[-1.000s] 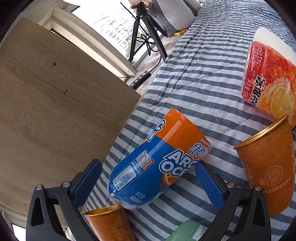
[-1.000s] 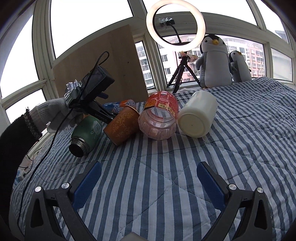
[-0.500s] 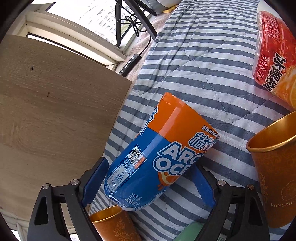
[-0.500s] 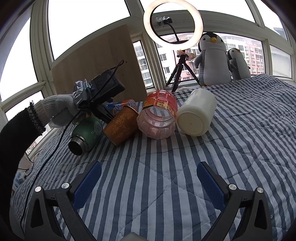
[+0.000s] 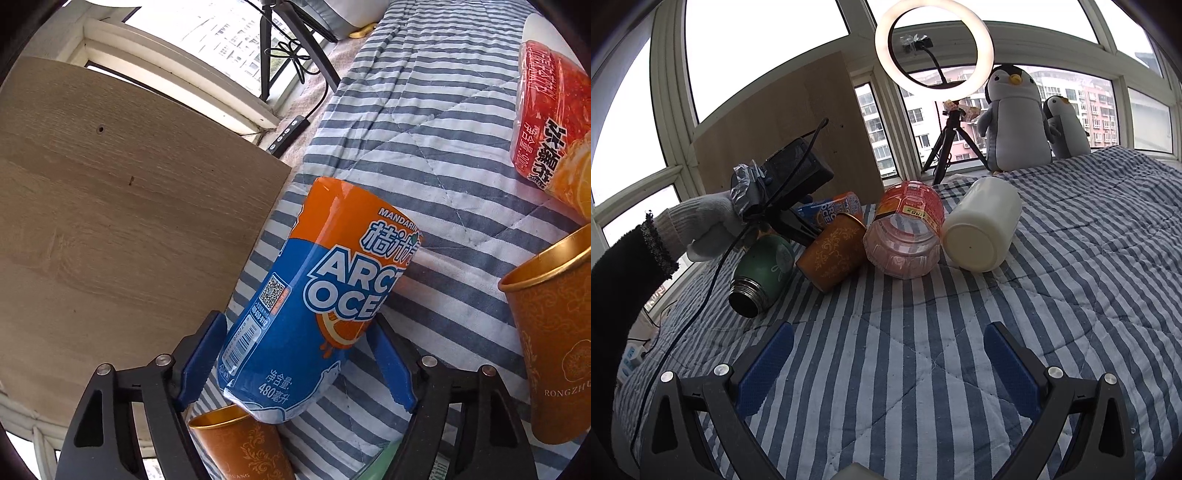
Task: Flip cup upside down
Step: 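Close the left gripper around the blue bottle's middle and lift it, then lower the blue bottle onto its side on the bed and open the left gripper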
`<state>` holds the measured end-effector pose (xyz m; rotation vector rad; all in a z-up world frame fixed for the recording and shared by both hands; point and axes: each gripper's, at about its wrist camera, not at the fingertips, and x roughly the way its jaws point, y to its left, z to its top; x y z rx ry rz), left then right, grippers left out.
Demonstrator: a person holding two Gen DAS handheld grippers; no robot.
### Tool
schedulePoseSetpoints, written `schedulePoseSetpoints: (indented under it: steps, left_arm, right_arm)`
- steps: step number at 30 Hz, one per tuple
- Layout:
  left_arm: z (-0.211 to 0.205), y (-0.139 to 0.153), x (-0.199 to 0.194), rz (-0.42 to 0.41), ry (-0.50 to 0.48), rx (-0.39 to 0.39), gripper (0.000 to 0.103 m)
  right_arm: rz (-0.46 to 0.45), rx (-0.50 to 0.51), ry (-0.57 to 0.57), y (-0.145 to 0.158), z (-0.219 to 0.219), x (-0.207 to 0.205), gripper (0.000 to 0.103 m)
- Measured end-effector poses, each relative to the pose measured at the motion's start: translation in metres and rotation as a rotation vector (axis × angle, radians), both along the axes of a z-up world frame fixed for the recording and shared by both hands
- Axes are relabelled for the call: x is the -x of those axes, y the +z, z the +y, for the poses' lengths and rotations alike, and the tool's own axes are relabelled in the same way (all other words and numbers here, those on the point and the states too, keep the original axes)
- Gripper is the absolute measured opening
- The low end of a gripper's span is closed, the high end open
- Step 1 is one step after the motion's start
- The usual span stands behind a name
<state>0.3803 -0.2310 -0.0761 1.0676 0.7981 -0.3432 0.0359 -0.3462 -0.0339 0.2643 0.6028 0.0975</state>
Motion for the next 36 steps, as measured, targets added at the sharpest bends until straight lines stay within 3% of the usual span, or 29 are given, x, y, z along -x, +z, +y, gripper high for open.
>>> schedulePoseSetpoints:
  steps: [11, 18, 28, 36]
  left_arm:
    - [0.009, 0.029, 0.015, -0.027, 0.009, 0.038, 0.079]
    - [0.022, 0.056, 0.052, -0.049, -0.008, 0.088, 0.079]
    - [0.036, 0.095, 0.168, -0.062, -0.121, 0.192, 0.079]
    - [0.022, 0.067, 0.252, 0.012, -0.204, 0.220, 0.079]
  right_arm:
    - [-0.006, -0.003, -0.002, 0.000, -0.001, 0.001, 0.102]
    - [-0.006, -0.007, -0.005, 0.000, -0.002, 0.000, 0.102]
    - [-0.020, 0.003, -0.028, 0.001, -0.003, 0.004, 0.102]
    - [-0.041, 0.002, -0.070, 0.004, -0.007, 0.009, 0.102]
